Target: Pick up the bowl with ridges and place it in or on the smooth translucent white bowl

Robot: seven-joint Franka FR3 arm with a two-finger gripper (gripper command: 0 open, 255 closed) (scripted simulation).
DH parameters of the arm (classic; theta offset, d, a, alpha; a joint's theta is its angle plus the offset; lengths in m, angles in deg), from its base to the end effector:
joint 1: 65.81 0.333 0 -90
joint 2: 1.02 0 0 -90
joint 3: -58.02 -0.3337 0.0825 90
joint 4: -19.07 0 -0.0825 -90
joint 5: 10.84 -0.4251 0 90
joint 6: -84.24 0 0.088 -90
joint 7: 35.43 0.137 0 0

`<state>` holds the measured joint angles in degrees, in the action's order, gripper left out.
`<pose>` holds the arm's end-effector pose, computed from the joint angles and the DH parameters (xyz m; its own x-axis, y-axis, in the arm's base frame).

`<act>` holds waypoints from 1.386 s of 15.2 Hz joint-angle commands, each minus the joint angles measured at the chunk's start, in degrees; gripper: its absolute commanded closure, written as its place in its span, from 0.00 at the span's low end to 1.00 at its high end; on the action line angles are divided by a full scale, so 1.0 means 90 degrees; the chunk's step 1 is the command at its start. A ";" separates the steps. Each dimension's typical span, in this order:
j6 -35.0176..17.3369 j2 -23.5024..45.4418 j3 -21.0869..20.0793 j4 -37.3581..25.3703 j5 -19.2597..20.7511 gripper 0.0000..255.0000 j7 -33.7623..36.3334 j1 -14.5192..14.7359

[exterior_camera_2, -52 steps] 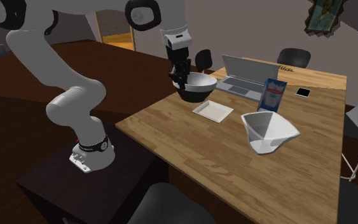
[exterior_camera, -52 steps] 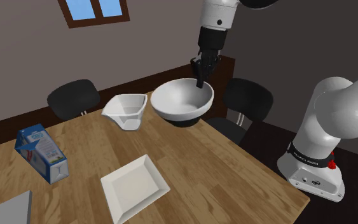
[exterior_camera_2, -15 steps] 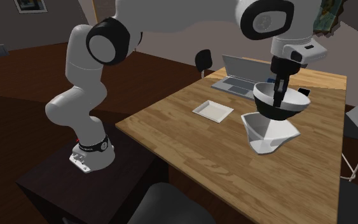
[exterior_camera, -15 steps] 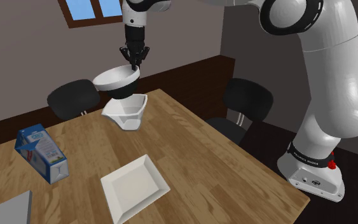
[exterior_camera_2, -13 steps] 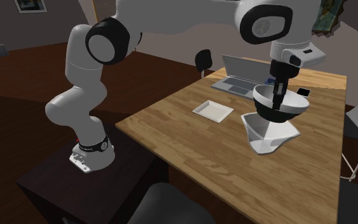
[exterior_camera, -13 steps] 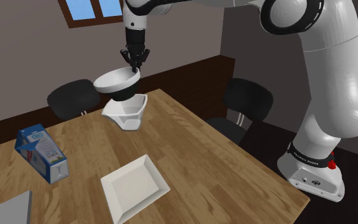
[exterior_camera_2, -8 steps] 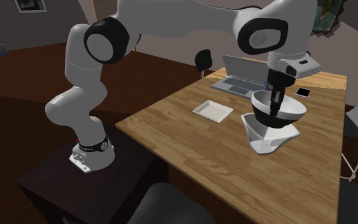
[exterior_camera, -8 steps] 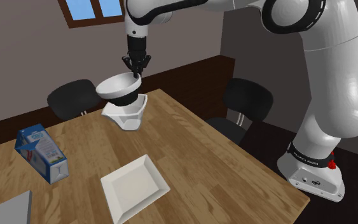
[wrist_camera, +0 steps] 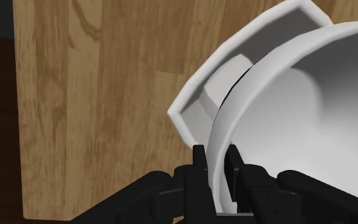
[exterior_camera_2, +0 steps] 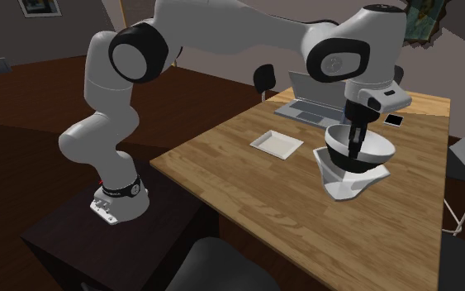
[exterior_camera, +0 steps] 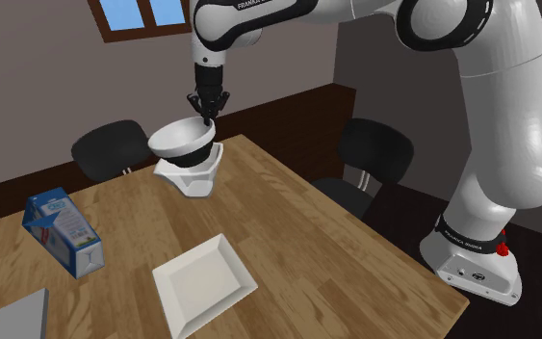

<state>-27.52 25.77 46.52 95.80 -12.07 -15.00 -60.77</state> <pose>0.7377 0.1927 0.4574 0.9888 -0.1095 0.1019 -0.0928 -0.9834 -0.1560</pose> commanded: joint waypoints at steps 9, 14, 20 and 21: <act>-0.0011 -0.0009 -0.0001 0.0011 -0.0002 0.00 -0.0002 -0.0002; 0.0715 -0.0152 -0.0004 -0.0571 -0.0026 0.00 -0.0010 -0.0038; 0.0715 -0.0152 -0.0004 -0.0571 -0.0026 0.00 -0.0010 -0.0038; 0.0715 -0.0152 -0.0004 -0.0571 -0.0026 0.00 -0.0010 -0.0038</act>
<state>-21.09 24.41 46.49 90.65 -12.30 -15.09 -61.10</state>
